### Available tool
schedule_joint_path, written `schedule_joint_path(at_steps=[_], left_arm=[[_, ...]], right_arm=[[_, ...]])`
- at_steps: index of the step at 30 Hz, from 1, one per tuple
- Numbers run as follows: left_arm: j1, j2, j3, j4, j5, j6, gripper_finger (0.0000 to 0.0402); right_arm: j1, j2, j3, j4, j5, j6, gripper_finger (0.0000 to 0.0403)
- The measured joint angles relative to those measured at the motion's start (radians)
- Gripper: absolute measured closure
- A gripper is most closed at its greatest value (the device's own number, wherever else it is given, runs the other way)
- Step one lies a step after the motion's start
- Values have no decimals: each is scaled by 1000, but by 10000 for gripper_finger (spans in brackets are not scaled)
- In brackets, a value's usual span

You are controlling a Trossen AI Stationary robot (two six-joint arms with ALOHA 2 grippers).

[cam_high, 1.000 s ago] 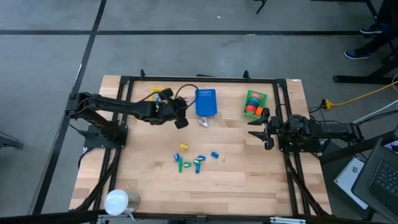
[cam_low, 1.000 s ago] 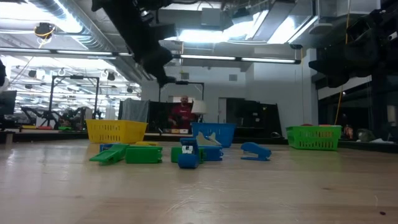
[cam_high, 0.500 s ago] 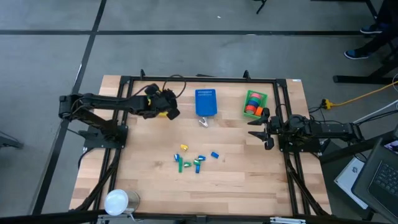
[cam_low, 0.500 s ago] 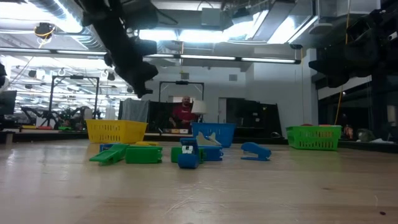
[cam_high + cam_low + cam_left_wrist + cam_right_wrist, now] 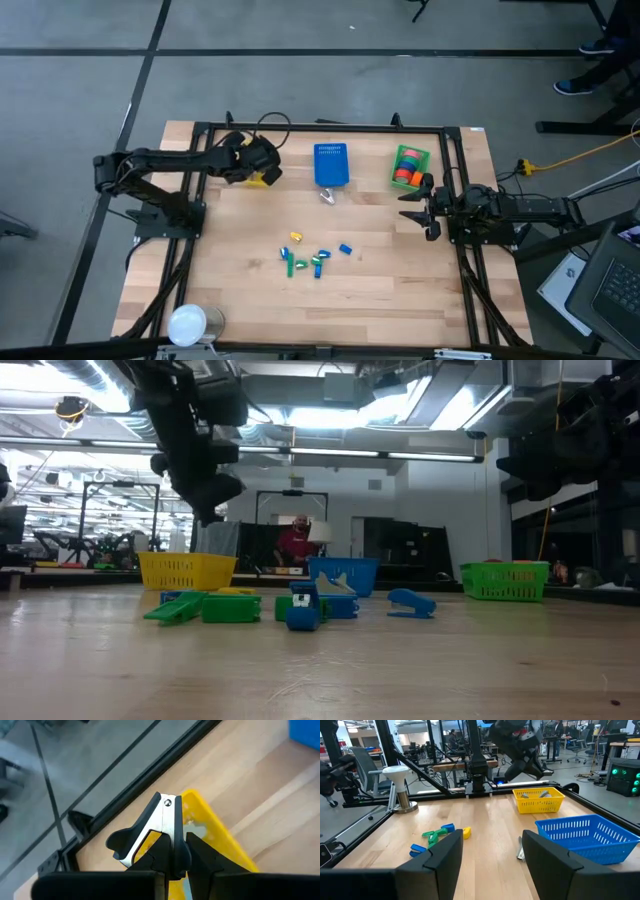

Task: Pick and place Stapler, Stapler remover, tape
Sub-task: Put the black staple remover into the yellow basket

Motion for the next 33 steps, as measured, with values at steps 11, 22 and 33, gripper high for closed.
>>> schedule_joint_path(at_steps=[11,22,33], left_arm=[[104,0,0,-53,123,13,370],[177,32,-1,-53,321,21,368],[176,87,-1,-53,367,45,354]], right_arm=[[0,0,0,0,0,0,192],[0,0,0,0,0,0,192],[0,0,0,0,0,0,192]])
